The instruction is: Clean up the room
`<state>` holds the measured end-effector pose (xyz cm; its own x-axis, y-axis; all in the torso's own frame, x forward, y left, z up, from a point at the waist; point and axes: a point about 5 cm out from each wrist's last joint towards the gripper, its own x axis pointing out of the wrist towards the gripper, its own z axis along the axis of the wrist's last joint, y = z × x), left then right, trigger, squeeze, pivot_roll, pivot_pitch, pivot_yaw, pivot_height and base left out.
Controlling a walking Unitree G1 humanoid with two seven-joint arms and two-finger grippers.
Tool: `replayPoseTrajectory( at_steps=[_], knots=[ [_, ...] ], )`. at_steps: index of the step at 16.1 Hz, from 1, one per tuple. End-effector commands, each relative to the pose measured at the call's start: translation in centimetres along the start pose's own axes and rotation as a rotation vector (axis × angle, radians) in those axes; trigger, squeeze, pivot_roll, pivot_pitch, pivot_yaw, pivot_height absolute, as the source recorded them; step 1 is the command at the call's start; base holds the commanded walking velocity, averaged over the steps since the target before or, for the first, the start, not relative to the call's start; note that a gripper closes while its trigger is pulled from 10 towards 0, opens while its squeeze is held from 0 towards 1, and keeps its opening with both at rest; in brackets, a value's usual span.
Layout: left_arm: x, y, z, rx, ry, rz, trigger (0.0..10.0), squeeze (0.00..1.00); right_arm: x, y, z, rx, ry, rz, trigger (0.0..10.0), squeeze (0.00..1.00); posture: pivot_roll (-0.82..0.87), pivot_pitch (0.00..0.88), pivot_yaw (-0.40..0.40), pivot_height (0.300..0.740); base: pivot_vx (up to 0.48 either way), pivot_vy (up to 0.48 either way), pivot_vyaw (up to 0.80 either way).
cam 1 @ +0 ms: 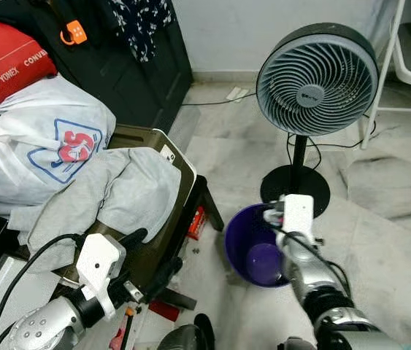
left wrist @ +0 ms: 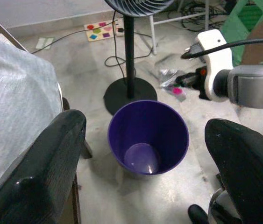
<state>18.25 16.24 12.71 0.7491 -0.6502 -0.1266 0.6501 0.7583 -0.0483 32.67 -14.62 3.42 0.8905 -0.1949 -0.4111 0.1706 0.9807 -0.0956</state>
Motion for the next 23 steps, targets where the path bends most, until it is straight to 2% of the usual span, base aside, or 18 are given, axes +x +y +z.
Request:
replayPoseTrajectory(
  at_steps=[1, 4, 5, 6, 13, 16, 19, 21, 23],
  knots=[
    [-0.6, 0.3, 0.0, 0.007, 0.027, 0.023, 10.0, 0.0, -0.2, 1.2, -0.4, 0.008, 0.019, 0.038, 10.0, 0.0, 0.05, 0.264, 0.248, 0.74, 0.0, 0.0, 0.0],
    [-0.7, 0.2, 0.0, 0.005, 0.033, 0.027, 10.0, 0.0, -0.1, 1.7, 0.1, 0.006, 0.017, 0.052, 10.0, 0.0, 0.05, 0.267, 0.248, 0.74, 0.0, 0.0, 0.0],
    [-0.7, 0.2, -0.1, 0.003, 0.034, 0.027, 10.0, 0.0, 0.0, 1.7, 0.2, 0.01, 0.015, 0.05, 10.0, 0.42, 0.05, 0.266, 0.247, 0.74, 0.0, 0.0, 0.0],
    [-0.7, 0.2, -0.1, 0.002, 0.035, 0.028, 10.0, 0.0, 0.0, 1.6, 0.3, 0.01, 0.009, 0.043, 10.0, 1.0, 0.05, 0.266, 0.247, 0.74, 0.0, 0.0, 0.0],
    [0.1, 0.4, -0.4, -0.004, 0.024, 0.035, 10.0, 0.0, 0.4, 0.5, 1.2, -0.012, -0.048, 0.008, 10.0, 1.0, 0.03, 0.255, 0.241, 0.74, 0.0, 0.0, 0.0],
    [1.1, 0.6, -0.4, -0.013, -0.014, 0.057, 10.0, 0.0, 0.2, 0.3, 1.8, -0.027, -0.111, 0.026, 10.0, 1.0, -0.02, 0.224, 0.224, 0.74, 0.0, 0.0, 0.0],
    [4.0, 0.7, -0.1, -0.04, -0.1, 0.086, 10.0, 0.0, -1.1, -0.5, 1.5, -0.067, -0.213, 0.06, 10.0, 1.0, -0.11, 0.154, 0.196, 0.74, 0.0, 0.0, 0.0],
    [5.2, 0.8, 0.3, -0.048, -0.14, 0.105, 10.0, 0.0, -2.1, -1.0, 1.7, -0.074, -0.281, 0.08, 10.0, 1.0, -0.14, 0.124, 0.189, 0.74, 0.0, 0.0, 0.0],
    [6.9, 1.2, 0.7, -0.06, -0.2, 0.174, 10.0, 0.0, -4.7, -2.3, 2.2, -0.114, -0.389, 0.106, 10.0, 1.0, -0.18, 0.085, 0.18, 0.74, 0.0, 0.0, 0.0]
  ],
)
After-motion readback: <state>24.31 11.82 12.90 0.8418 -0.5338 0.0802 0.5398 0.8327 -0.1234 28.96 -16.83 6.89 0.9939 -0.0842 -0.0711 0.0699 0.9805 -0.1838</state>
